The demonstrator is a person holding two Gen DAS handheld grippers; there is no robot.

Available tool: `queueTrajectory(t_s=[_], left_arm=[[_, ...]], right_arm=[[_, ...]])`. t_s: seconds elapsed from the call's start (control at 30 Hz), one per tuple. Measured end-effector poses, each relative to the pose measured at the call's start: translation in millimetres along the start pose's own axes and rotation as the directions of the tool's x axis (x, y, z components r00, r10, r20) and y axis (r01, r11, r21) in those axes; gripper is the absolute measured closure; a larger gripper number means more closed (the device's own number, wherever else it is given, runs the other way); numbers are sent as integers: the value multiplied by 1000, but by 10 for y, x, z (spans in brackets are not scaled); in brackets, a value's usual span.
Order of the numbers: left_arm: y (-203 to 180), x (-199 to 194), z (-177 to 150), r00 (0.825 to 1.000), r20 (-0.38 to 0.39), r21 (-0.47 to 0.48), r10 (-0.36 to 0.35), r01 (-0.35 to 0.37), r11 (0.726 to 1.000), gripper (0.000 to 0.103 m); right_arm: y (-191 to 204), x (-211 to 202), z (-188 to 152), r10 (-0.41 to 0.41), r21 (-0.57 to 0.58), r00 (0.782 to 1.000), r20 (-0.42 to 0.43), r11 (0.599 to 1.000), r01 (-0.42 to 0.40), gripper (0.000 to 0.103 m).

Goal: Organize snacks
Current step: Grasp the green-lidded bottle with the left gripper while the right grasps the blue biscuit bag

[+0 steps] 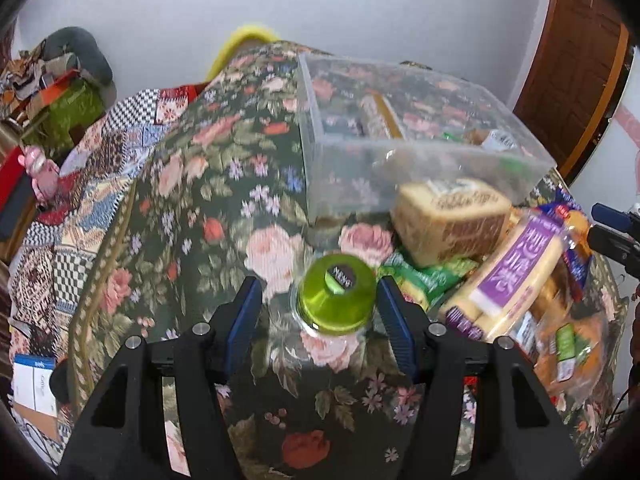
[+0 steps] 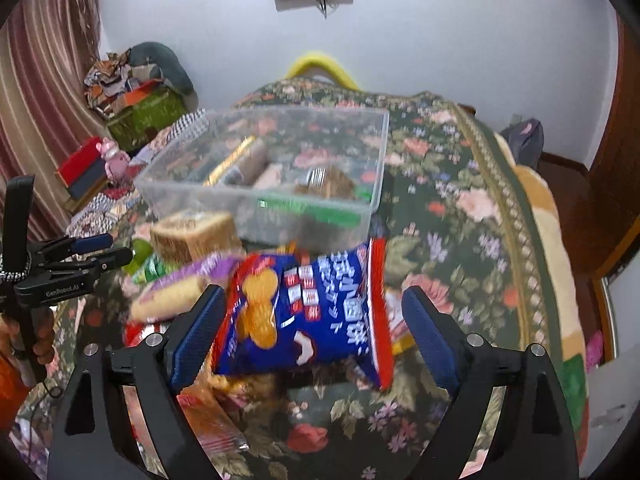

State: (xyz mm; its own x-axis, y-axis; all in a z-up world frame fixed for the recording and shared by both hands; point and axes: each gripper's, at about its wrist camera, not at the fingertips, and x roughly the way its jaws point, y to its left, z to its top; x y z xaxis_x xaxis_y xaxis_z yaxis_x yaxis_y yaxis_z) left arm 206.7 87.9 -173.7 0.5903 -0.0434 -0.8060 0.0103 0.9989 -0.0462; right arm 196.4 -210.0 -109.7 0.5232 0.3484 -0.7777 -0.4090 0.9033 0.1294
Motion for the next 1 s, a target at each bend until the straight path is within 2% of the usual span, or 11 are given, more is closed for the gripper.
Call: queueTrajectory(t_s=[0.13, 0.27, 0.37, 0.5, 0.83, 1.0], left_arm=[[2, 105, -40, 1000, -13, -12, -20, 20, 1000, 44], [-15, 196, -29, 1000, -7, -17, -15, 15, 1000, 44], [-17, 254, -16, 1000, -6, -18, -18, 18, 1000, 55], [-20, 278, -24, 1000, 13, -17, -8, 8, 1000, 55], [-17, 168, -69, 1000, 30, -22, 1, 0, 1000, 55], [-48, -11, -44, 998, 64, -17, -6, 7, 1000, 55]], right_arm=[[10, 105, -79, 5, 3, 999, -37, 1000, -4, 14], [16, 149, -96, 4, 9, 999, -36, 1000, -4, 8], [4, 192, -99, 19, 25, 999, -45, 1000, -18, 7], [-12, 238, -119, 39, 57, 998, -51, 998, -36, 7], [-36, 86, -118, 60, 60, 998, 3, 996, -60, 38], [-55, 20, -110, 58, 59, 998, 15, 997, -59, 42]])
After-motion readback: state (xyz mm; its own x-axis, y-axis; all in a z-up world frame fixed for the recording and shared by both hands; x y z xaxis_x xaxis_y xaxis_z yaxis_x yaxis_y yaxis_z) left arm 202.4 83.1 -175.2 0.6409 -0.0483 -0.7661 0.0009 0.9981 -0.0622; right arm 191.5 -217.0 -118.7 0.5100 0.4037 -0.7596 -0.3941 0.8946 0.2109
